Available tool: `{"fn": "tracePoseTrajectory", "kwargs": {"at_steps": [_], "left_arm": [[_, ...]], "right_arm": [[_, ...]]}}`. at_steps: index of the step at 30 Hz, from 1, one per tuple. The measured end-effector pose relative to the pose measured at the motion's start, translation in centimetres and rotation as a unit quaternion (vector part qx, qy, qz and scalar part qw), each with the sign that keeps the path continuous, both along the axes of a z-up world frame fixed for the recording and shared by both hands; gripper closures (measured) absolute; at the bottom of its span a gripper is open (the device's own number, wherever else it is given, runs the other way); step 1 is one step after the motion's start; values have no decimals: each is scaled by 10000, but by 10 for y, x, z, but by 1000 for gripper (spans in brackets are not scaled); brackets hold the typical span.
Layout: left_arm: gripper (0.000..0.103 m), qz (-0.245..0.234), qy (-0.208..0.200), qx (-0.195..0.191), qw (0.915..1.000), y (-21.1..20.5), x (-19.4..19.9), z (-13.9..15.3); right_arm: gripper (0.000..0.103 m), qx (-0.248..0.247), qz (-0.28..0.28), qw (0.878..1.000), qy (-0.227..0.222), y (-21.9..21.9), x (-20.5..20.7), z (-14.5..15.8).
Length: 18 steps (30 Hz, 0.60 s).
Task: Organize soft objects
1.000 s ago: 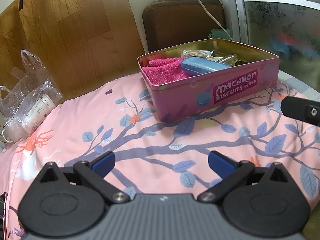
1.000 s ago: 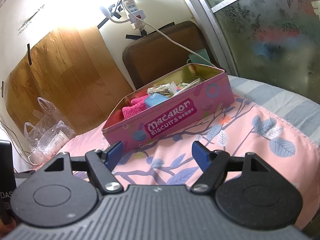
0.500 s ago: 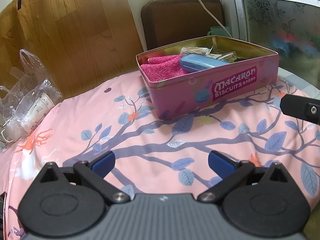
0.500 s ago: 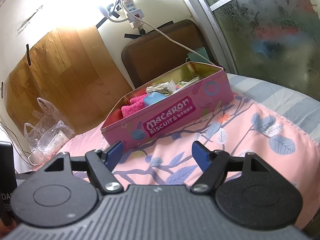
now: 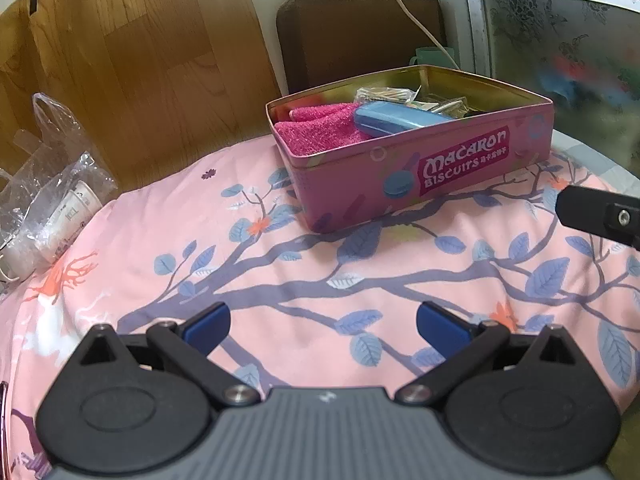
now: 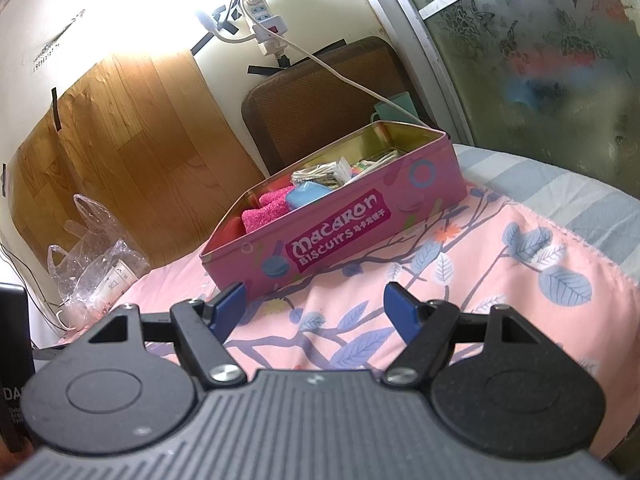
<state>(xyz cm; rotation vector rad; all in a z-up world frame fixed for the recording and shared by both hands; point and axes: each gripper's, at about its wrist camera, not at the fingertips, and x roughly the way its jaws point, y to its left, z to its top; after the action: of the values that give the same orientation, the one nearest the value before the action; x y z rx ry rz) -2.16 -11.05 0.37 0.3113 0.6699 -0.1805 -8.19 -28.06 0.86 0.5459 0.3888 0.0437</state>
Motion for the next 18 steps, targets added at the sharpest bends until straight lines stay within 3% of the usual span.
{"fn": "tracePoseTrajectory", "kwargs": {"at_steps": [18], "left_arm": [[0, -16, 142, -83, 9999, 0, 2, -2]], "right_arm": [[25, 4, -13, 10000, 12, 1, 0, -1]]}}
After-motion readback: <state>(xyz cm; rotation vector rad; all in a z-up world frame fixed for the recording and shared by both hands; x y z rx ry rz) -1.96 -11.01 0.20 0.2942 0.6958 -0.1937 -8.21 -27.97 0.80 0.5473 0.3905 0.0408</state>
